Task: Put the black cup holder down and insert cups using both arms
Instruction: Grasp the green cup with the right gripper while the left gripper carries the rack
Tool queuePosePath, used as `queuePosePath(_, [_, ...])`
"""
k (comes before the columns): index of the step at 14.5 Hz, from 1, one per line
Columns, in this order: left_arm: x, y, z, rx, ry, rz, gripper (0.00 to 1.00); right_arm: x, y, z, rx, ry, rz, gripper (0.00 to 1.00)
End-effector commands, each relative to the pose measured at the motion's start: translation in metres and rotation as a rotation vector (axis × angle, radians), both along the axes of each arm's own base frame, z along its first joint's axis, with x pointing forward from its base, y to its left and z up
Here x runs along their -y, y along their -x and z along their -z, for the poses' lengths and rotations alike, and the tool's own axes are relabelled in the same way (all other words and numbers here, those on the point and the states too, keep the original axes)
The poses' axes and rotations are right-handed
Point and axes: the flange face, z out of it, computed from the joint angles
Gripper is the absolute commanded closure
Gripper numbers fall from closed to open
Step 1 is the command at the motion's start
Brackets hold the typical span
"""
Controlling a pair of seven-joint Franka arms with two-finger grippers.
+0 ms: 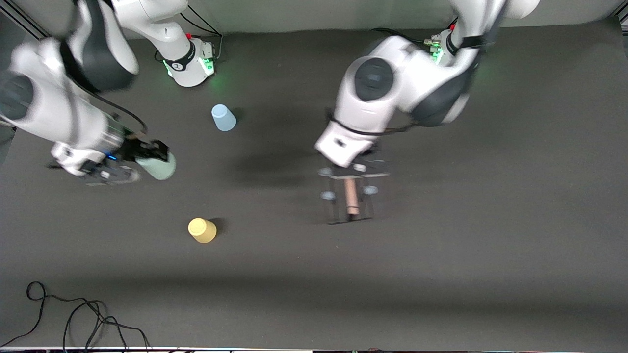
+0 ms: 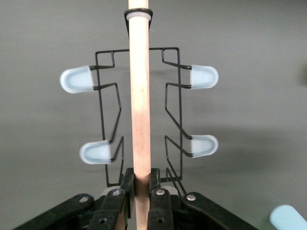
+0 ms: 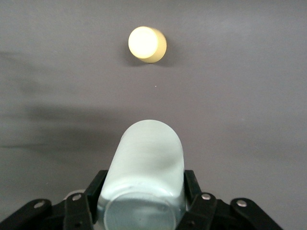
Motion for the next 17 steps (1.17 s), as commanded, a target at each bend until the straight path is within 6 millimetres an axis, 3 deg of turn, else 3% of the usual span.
queuePosePath(1, [0.064,0.031,0.01,0.054,0.027,0.0,1.0,0.014,-0.01,-0.044,0.013,-0.007,0.041,1.0])
queuePosePath(2, [0.082,0.04,0.018,0.073,0.03,-0.017,1.0,0.015,-0.008,-0.053,0.018,-0.006,0.04,1.0])
queuePosePath(5, [0.125,0.059,0.055,0.115,-0.015,-0.051,1.0,0.014,-0.006,-0.048,-0.003,0.0,0.044,1.0])
queuePosePath(7, [0.138,0.072,0.075,0.111,-0.032,-0.027,1.0,0.009,-0.009,-0.043,-0.002,0.0,0.04,1.0])
queuePosePath(10, [0.142,0.073,0.101,0.119,-0.052,0.002,1.0,0.004,-0.009,-0.042,-0.003,0.005,0.073,1.0])
queuePosePath(12, [0.143,0.072,0.107,0.124,-0.047,0.024,1.0,0.004,-0.01,-0.041,-0.005,0.006,0.074,1.0])
queuePosePath(13, [0.143,0.071,0.108,0.123,-0.047,0.053,0.92,0.004,-0.01,-0.041,-0.005,0.006,0.074,1.0])
queuePosePath(14, [0.141,0.069,0.11,0.116,-0.05,0.062,0.39,0.001,-0.009,-0.04,-0.006,0.006,0.067,1.0])
queuePosePath(15, [0.138,0.068,0.108,0.116,-0.06,0.064,0.06,-0.001,-0.009,-0.04,-0.006,0.006,0.066,1.0])
queuePosePath(16, [0.134,0.064,0.103,0.115,-0.066,0.057,0.0,-0.003,-0.008,-0.04,-0.006,0.006,0.064,1.0])
queuePosePath(17, [0.119,0.05,0.095,0.108,-0.077,0.035,0.0,-0.004,-0.008,-0.04,-0.006,0.006,0.064,1.0])
